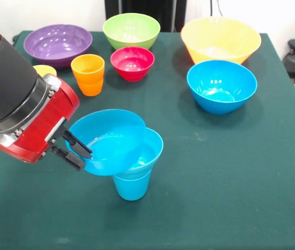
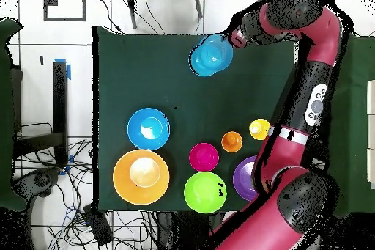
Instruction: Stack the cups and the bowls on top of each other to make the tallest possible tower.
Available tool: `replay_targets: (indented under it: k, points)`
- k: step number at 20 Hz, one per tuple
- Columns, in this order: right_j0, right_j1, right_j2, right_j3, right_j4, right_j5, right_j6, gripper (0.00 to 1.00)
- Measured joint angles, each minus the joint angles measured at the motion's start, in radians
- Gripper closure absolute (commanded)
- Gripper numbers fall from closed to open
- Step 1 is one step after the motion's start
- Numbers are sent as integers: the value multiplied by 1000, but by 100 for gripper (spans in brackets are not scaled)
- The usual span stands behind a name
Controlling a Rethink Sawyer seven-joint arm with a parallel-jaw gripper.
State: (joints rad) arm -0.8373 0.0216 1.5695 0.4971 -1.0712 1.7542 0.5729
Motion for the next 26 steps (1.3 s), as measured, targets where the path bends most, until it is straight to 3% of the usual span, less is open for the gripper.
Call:
replay_targets:
  k: [26]
  points:
    - [6,-113,-277,75,233,-174,7,100]
